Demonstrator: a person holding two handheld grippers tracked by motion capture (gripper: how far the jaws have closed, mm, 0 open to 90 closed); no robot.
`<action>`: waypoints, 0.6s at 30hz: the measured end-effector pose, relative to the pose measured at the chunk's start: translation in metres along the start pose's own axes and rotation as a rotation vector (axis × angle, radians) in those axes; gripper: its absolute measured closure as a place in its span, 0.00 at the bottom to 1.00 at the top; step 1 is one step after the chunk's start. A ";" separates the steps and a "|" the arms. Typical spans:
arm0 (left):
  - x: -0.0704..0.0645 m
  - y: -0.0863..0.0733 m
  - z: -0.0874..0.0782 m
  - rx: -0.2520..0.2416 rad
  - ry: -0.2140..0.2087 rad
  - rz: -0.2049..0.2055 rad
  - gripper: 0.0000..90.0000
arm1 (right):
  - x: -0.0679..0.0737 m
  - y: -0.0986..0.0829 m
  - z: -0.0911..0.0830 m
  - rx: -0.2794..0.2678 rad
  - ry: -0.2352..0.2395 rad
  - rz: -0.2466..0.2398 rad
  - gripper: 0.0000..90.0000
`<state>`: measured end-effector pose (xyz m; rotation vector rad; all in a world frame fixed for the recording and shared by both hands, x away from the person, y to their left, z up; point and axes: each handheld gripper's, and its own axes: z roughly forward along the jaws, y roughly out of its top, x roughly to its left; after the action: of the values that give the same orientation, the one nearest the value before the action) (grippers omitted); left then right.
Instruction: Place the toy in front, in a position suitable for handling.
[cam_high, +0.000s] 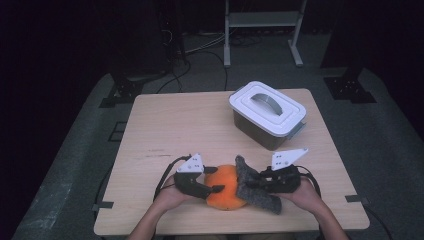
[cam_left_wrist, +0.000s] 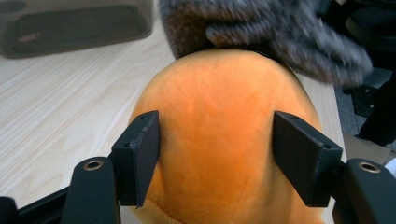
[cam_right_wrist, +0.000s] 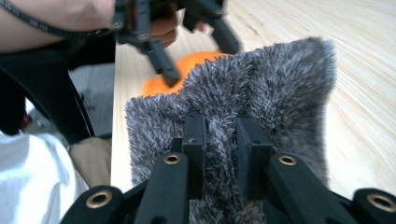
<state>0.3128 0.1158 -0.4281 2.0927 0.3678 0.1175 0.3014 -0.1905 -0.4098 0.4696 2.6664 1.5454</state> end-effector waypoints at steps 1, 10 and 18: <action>0.000 0.000 -0.001 -0.006 0.005 -0.003 0.35 | 0.001 -0.001 0.006 0.023 -0.015 -0.012 0.83; -0.002 0.009 -0.014 -0.046 -0.017 0.036 0.36 | -0.022 -0.017 -0.006 0.026 -0.080 0.086 0.83; -0.005 0.008 -0.004 -0.062 -0.016 0.028 0.43 | -0.006 0.000 -0.007 -0.015 -0.085 0.018 0.84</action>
<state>0.3084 0.1138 -0.4189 2.0371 0.3214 0.1266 0.3062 -0.1978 -0.4069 0.5465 2.5923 1.5136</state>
